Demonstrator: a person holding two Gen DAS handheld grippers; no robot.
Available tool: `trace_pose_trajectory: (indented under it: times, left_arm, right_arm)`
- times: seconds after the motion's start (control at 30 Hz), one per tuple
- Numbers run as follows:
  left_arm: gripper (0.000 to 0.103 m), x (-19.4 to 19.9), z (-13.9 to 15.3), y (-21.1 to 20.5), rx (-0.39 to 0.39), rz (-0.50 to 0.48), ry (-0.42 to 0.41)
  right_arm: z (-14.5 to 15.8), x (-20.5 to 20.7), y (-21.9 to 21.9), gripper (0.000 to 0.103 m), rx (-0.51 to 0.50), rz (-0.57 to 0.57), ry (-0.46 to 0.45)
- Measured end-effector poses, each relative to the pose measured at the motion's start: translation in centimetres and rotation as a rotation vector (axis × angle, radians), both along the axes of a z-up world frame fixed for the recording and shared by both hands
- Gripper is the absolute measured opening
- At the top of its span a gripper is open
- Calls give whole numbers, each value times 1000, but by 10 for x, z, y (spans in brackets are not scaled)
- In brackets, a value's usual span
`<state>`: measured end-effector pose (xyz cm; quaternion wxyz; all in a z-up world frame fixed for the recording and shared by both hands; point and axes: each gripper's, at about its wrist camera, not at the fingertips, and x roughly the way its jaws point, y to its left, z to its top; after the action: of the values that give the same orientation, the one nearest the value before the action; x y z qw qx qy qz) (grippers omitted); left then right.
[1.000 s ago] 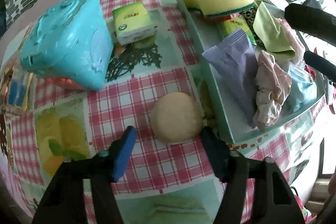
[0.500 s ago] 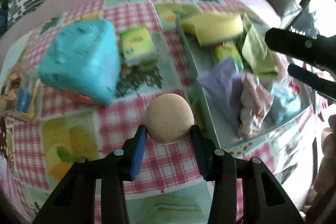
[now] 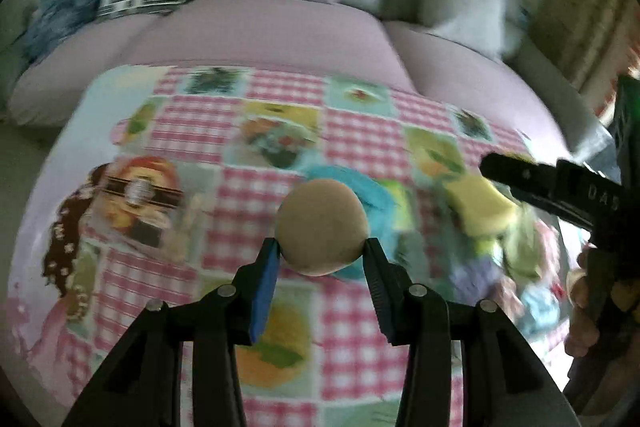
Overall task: Organize soft objects
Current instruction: 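Grasp the green tissue pack with the right gripper while the left gripper lifts the ball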
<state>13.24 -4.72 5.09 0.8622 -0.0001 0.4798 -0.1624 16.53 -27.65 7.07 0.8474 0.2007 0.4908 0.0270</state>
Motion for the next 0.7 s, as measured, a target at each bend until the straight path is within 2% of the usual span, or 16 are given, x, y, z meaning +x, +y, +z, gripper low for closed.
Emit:
trace_pose_trajectory:
  times: [0.07,0.2,0.3,0.37,0.47,0.63,0.7]
  left_arm:
    - [45,15,-3,9,5,45,7]
    - [45,45,-13,23,-12,109,46]
    - [45,61,-20,26,-7,140,64]
    - [45,65,-26,27,-12,144,76]
    - [45,71,-38,28,-25,148,108]
    - [45,73,-41,33,-34,160,111]
    - [45,73,-42,33,-39,160,115]
  right_arm:
    - [-14,23,8,72,7,27,65]
    - [-42,56,16,66,12,46,190]
    - [-67,78,23,63,-2,49,297]
    - [-80,88,27,58,-6,48,347]
    - [-95,98,32,56,-19,56,397]
    - [-111,102,39,56,-49,77,465]
    - [-115,102,41,56,-22,77,475]
